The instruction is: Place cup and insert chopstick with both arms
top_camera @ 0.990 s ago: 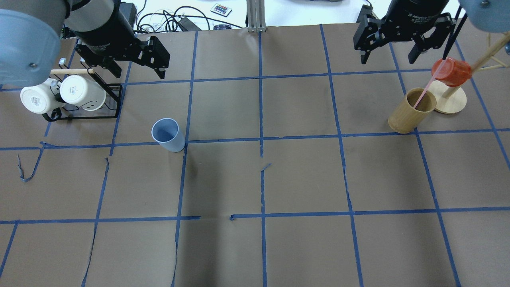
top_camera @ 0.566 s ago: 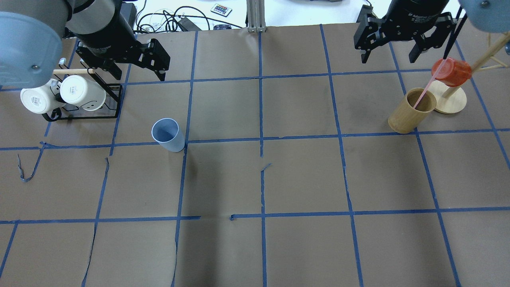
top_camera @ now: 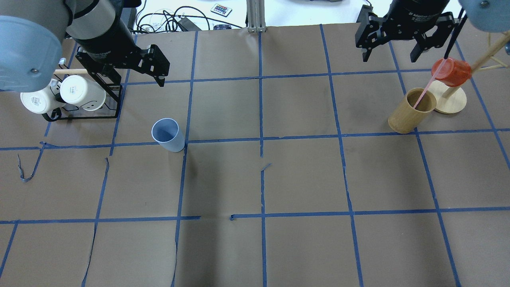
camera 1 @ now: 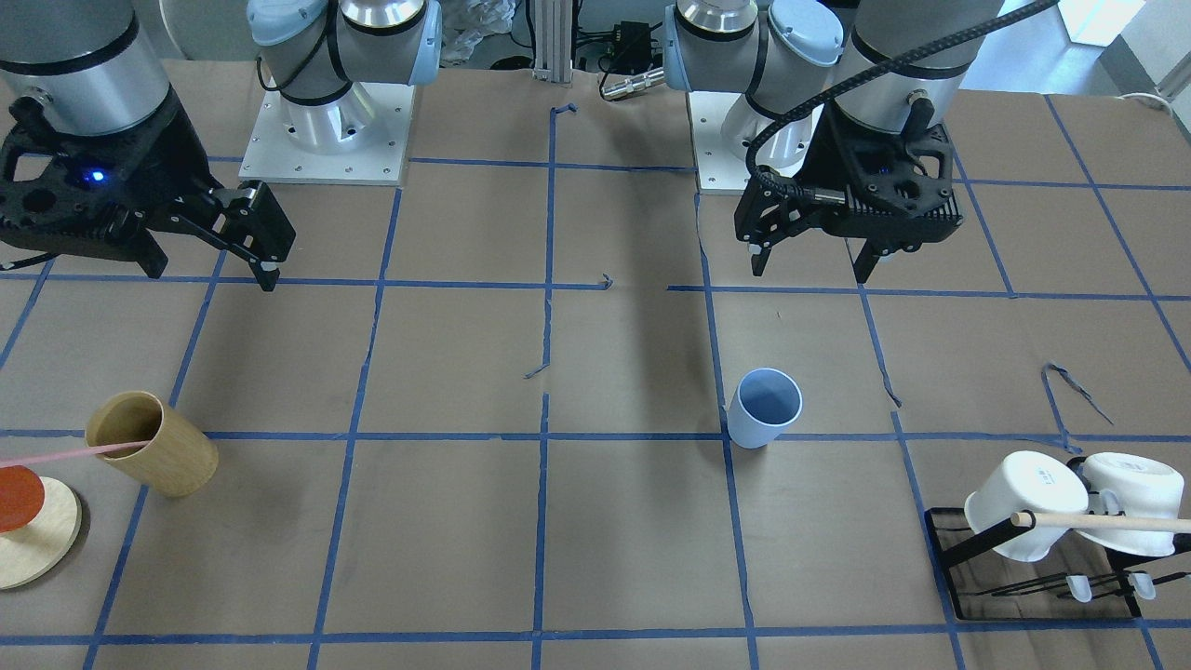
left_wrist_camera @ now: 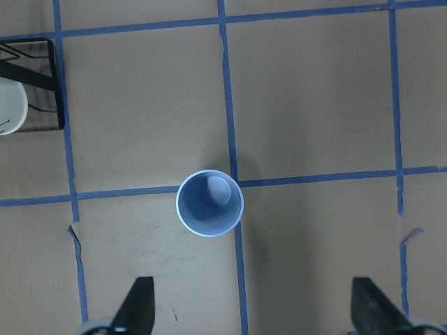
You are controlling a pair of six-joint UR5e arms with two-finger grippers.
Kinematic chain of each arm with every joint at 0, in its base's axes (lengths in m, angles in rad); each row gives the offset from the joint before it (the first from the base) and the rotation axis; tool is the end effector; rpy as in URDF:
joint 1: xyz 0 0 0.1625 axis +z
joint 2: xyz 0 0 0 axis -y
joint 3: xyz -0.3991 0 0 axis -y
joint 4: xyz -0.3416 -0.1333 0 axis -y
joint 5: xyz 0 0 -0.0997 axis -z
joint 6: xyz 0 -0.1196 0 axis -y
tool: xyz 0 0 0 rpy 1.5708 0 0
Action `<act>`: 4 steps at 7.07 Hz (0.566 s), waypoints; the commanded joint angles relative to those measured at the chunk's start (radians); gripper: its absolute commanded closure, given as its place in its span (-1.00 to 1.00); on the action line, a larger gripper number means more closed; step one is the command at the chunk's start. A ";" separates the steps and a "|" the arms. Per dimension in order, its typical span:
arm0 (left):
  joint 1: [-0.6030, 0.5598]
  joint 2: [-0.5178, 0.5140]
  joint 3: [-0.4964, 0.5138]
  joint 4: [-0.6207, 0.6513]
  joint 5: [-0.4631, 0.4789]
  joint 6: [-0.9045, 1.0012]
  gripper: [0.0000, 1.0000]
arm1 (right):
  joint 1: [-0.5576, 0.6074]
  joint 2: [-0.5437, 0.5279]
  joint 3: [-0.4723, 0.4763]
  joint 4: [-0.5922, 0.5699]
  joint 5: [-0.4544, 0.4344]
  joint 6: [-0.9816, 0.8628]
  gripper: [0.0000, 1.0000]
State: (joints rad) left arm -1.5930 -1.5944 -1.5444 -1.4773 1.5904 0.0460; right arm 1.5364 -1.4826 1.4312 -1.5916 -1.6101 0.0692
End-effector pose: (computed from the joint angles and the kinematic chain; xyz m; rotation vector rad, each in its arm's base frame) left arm -0.1412 -0.4587 0.4530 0.1048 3.1155 -0.1498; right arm 0.1119 -0.4885 0.4656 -0.1628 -3.0972 0.1131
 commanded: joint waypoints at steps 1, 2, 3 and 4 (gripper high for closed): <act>0.011 0.002 -0.012 -0.021 0.002 0.009 -1.00 | -0.082 0.001 0.000 -0.049 -0.057 -0.018 -1.00; 0.116 -0.031 -0.064 -0.014 -0.012 0.123 -1.00 | -0.184 0.002 0.006 -0.051 -0.050 -0.032 -1.00; 0.193 -0.068 -0.171 0.132 -0.061 0.130 -1.00 | -0.243 0.021 0.038 -0.142 -0.057 -0.028 -1.00; 0.194 -0.088 -0.281 0.266 -0.063 0.118 -1.00 | -0.251 0.028 0.110 -0.303 -0.057 -0.020 -1.00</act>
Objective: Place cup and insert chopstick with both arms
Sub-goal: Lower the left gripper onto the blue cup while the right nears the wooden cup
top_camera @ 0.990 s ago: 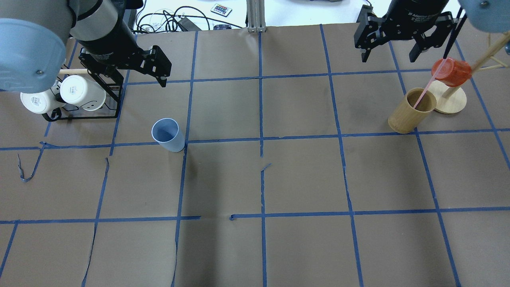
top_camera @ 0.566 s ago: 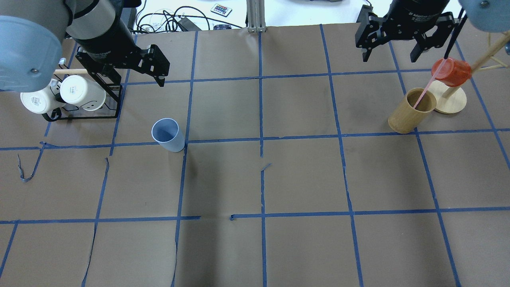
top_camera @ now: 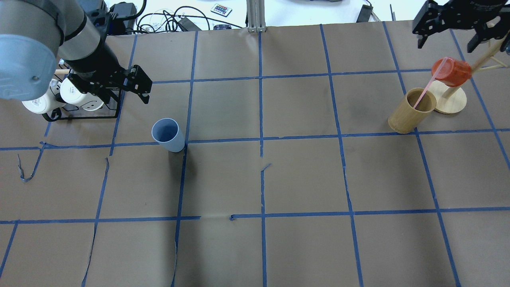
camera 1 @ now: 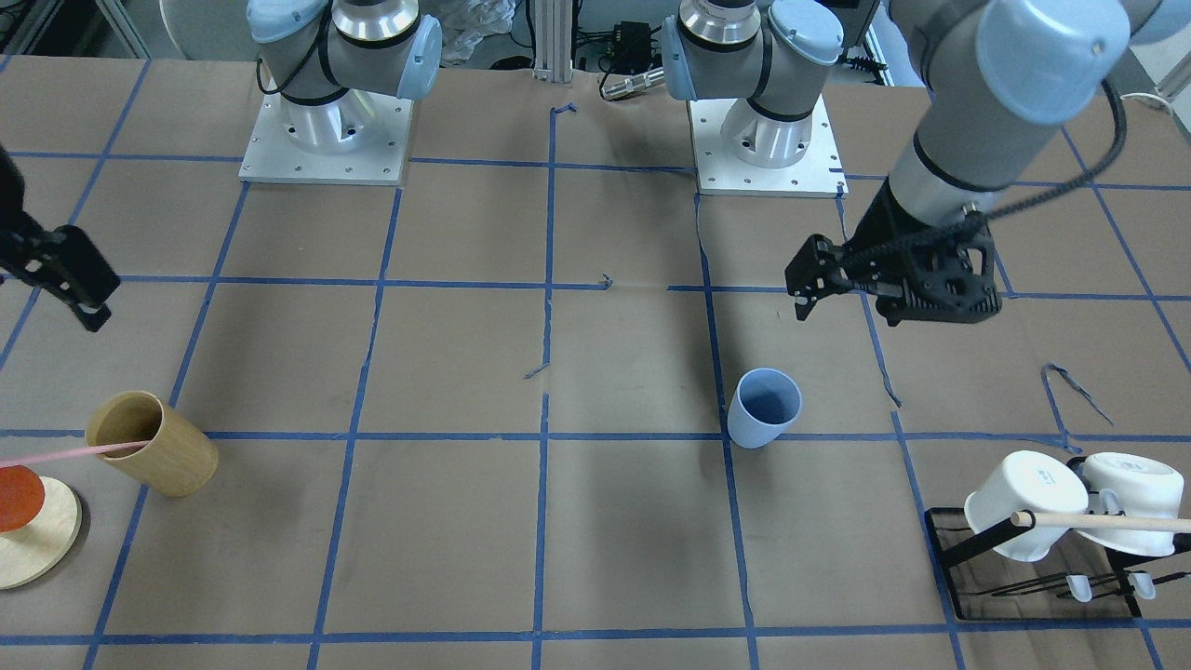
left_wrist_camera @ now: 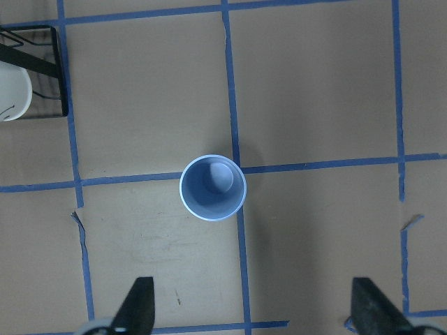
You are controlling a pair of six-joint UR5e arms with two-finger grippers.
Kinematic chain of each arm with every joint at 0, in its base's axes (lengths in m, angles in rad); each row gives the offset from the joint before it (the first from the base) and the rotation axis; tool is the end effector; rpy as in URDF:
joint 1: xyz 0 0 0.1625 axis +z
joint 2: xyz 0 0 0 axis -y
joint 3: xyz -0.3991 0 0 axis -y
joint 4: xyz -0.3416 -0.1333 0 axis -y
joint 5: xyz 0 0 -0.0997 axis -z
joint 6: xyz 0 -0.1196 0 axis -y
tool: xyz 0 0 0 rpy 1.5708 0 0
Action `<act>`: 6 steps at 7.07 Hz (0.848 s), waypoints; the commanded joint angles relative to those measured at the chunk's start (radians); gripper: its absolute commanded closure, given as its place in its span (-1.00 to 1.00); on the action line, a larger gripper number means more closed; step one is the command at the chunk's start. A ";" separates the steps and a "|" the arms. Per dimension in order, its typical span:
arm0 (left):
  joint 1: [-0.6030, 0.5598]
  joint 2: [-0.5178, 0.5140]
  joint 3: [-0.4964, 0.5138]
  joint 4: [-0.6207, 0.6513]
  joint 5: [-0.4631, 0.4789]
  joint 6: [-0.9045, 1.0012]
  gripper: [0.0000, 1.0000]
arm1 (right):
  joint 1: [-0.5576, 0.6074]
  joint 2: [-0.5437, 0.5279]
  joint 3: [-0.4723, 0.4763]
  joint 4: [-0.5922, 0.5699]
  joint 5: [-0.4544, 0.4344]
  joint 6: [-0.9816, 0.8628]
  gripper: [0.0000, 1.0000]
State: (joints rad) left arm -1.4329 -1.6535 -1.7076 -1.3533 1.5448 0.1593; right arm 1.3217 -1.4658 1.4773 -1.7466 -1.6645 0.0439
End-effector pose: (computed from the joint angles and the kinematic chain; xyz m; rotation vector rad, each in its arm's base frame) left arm -0.0711 -0.4802 0.3661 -0.0333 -3.1154 0.0029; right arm -0.0052 -0.5159 0.4543 -0.4528 -2.9888 0.2331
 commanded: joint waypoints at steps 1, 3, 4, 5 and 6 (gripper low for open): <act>0.034 -0.076 -0.157 0.237 -0.015 -0.027 -1.00 | -0.039 0.015 0.154 -0.256 0.005 0.007 -1.00; 0.034 -0.120 -0.159 0.246 -0.025 -0.082 -1.00 | -0.042 0.018 0.241 -0.359 0.000 0.017 -1.00; 0.032 -0.150 -0.159 0.247 -0.026 -0.102 -1.00 | -0.042 0.033 0.242 -0.361 0.002 0.017 -1.00; 0.032 -0.184 -0.159 0.247 -0.028 -0.174 -0.84 | -0.048 0.069 0.244 -0.402 -0.006 0.016 -1.00; 0.019 -0.206 -0.159 0.247 -0.026 -0.172 -0.25 | -0.048 0.094 0.247 -0.433 -0.006 0.017 -1.00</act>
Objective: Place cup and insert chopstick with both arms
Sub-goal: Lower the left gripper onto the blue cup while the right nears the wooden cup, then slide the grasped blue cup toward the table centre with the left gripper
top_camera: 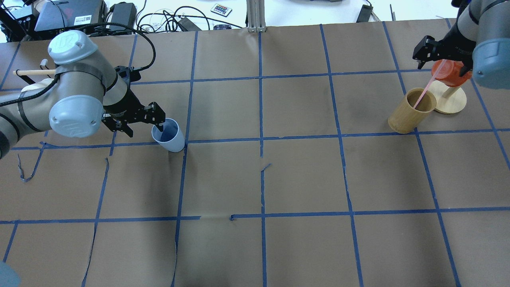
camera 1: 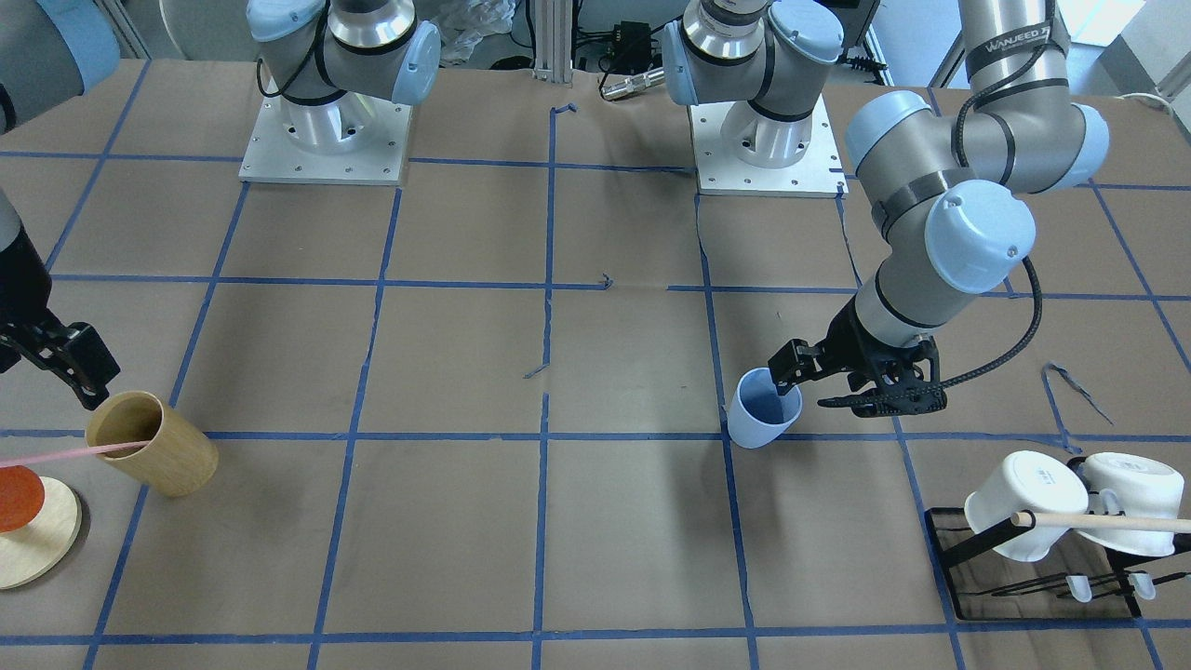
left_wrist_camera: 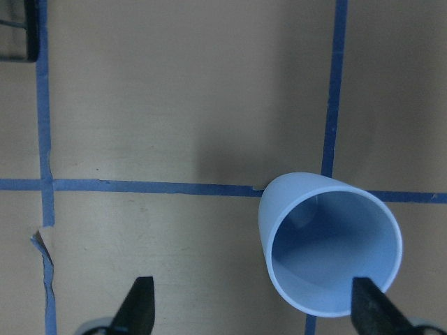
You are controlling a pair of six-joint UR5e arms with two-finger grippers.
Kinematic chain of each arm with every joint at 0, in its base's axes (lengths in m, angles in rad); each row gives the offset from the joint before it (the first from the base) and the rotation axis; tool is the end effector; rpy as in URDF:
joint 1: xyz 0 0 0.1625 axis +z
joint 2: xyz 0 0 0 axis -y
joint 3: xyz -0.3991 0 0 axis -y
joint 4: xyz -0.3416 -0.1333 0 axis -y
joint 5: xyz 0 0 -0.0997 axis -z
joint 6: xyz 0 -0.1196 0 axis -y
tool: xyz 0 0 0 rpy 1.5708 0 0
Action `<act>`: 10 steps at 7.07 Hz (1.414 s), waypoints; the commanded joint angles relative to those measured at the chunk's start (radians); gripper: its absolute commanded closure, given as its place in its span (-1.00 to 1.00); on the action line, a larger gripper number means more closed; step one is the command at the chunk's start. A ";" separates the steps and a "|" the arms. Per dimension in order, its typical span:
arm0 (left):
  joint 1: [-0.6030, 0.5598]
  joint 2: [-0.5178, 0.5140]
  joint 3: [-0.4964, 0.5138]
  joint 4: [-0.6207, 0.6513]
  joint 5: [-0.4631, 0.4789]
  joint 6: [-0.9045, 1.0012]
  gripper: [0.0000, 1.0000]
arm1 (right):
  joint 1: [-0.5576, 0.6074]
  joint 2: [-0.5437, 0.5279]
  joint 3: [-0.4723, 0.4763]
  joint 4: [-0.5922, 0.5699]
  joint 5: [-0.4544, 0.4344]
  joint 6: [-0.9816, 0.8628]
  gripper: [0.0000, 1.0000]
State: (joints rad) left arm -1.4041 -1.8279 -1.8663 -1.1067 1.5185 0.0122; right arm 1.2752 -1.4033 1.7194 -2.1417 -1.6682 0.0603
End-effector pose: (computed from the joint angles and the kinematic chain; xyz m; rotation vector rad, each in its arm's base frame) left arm -0.0578 -0.4975 0.2414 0.2412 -3.0695 -0.1286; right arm -0.0344 -0.5307 0.3598 -0.5483 -2.9432 0.3637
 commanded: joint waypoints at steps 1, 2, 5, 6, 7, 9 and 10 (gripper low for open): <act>-0.038 -0.040 -0.002 -0.001 0.000 -0.046 0.31 | -0.002 0.050 0.011 -0.065 -0.002 0.004 -0.98; -0.056 -0.037 -0.004 -0.002 -0.001 -0.067 0.77 | -0.010 0.056 0.019 -0.076 -0.004 0.004 -0.98; -0.059 -0.015 0.006 -0.005 0.009 -0.061 1.00 | -0.023 0.076 0.025 -0.119 -0.004 0.004 -0.67; -0.079 0.001 0.037 -0.021 0.000 -0.064 1.00 | -0.028 0.085 0.022 -0.148 -0.004 0.003 -0.67; -0.155 -0.001 0.068 -0.062 -0.009 -0.095 1.00 | -0.033 0.098 0.022 -0.156 -0.004 0.003 -0.66; -0.365 -0.036 0.129 -0.035 -0.023 -0.386 1.00 | -0.037 0.106 0.022 -0.176 -0.004 0.006 -0.48; -0.442 -0.065 0.137 0.043 -0.024 -0.452 1.00 | -0.037 0.107 0.022 -0.176 -0.001 0.021 -0.43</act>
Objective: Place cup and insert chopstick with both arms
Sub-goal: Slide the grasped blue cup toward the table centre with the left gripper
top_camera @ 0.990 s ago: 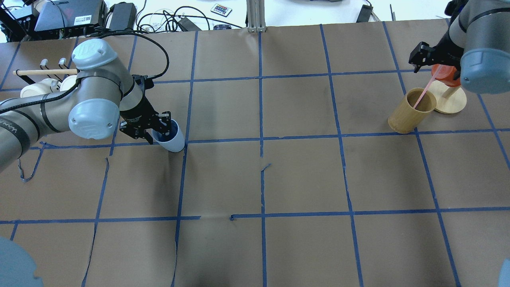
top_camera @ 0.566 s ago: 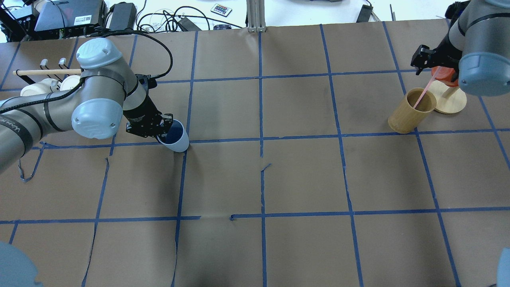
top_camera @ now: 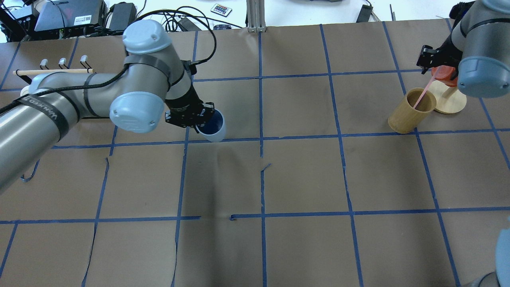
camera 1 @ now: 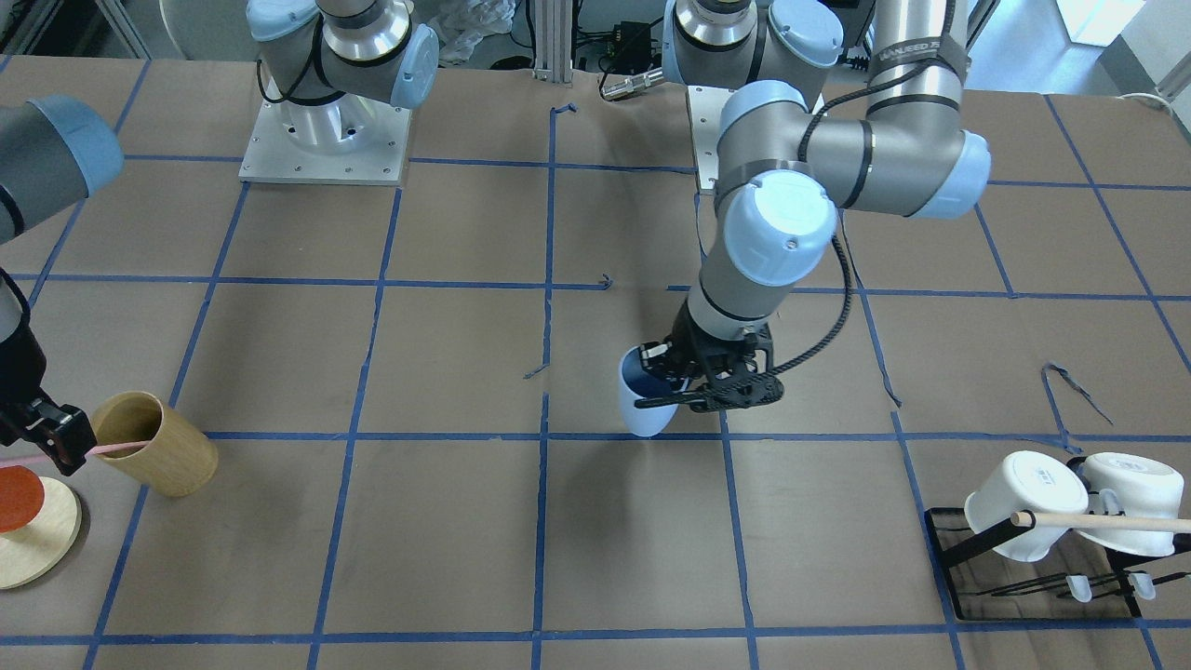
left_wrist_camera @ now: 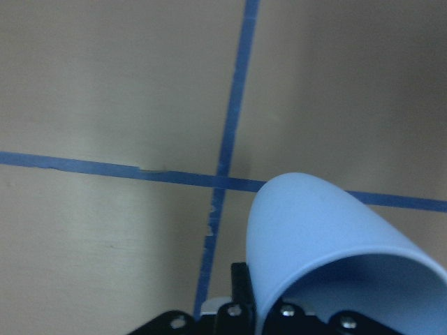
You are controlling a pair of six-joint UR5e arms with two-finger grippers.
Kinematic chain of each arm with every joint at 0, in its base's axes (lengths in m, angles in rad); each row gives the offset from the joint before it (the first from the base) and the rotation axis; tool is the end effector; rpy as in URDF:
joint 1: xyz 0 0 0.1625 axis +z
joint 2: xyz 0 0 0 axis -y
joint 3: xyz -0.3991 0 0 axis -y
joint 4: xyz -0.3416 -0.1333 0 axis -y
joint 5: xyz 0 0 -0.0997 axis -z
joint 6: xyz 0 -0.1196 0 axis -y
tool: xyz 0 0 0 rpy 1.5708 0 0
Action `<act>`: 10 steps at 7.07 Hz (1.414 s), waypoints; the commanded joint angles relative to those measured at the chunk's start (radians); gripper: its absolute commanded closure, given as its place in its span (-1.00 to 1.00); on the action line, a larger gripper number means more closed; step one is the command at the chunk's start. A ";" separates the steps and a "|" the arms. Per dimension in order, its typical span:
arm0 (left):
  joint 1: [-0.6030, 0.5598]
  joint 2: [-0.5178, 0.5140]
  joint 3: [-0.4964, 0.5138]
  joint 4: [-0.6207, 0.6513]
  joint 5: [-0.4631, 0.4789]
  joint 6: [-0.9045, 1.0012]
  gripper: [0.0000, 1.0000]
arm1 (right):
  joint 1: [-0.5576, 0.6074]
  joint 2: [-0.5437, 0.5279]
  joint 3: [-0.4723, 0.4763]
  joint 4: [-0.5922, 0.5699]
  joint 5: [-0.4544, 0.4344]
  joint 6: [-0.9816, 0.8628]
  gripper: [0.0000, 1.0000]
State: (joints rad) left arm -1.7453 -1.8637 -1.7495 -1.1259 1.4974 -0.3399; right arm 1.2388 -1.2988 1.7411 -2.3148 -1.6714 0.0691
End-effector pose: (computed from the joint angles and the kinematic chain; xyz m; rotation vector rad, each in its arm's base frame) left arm -0.2295 -0.4835 0.2675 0.2556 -3.0660 -0.0685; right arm -0.0635 -0.5562 0.3167 -0.6145 -2.9087 0.4284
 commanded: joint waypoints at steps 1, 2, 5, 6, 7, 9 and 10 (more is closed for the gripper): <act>-0.133 -0.072 0.021 0.118 -0.017 -0.166 1.00 | -0.001 0.003 0.000 -0.003 0.007 0.030 -0.30; -0.135 -0.095 0.028 0.141 -0.017 -0.166 1.00 | -0.001 0.003 -0.005 -0.003 0.010 0.032 -0.26; -0.137 -0.152 0.071 0.149 -0.011 -0.166 1.00 | -0.001 0.010 -0.002 -0.049 0.018 0.032 0.11; -0.137 -0.161 0.070 0.149 -0.013 -0.178 1.00 | -0.001 0.010 -0.002 -0.048 0.018 0.035 0.38; -0.138 -0.161 0.070 0.146 -0.017 -0.179 0.84 | -0.001 0.010 -0.002 -0.048 0.016 0.035 0.64; -0.151 -0.135 0.076 0.143 -0.032 -0.177 -0.94 | -0.001 0.006 -0.003 -0.038 0.010 0.034 0.95; -0.137 -0.099 0.084 0.124 -0.063 -0.166 -1.00 | -0.001 0.000 -0.006 -0.031 0.007 0.034 1.00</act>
State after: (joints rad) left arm -1.8899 -1.9979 -1.6730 -0.9871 1.4621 -0.5144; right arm 1.2379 -1.2936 1.7377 -2.3538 -1.6600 0.1029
